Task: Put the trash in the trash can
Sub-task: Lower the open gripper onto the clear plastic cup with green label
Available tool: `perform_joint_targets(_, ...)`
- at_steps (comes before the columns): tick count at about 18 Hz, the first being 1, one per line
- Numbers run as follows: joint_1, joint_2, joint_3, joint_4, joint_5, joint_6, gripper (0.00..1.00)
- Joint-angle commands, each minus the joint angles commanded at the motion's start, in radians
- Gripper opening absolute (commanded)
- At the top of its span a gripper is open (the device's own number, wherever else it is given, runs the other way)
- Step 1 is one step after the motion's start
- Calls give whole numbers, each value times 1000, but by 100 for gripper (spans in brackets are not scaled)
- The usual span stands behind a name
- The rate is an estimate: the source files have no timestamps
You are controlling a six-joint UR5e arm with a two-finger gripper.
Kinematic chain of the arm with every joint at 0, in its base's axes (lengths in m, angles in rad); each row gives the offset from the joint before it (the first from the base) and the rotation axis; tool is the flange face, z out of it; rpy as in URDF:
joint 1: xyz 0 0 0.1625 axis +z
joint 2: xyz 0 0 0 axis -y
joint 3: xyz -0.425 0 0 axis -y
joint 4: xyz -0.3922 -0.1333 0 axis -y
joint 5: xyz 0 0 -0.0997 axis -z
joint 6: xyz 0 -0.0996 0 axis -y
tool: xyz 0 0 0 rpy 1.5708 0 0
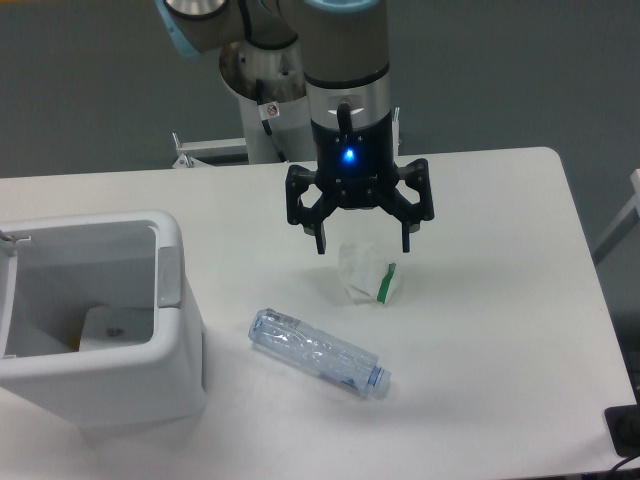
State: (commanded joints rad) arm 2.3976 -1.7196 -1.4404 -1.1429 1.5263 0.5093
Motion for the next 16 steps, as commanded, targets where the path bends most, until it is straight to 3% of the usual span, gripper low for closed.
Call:
perform_joint_targets(9,-8,-14,-44,29,43,-6,100)
perform_joint_targets(12,-8,-11,-96,135,48,-87,100)
perform_joint_targets(16,-15,-5,-164,156,48,-140,100)
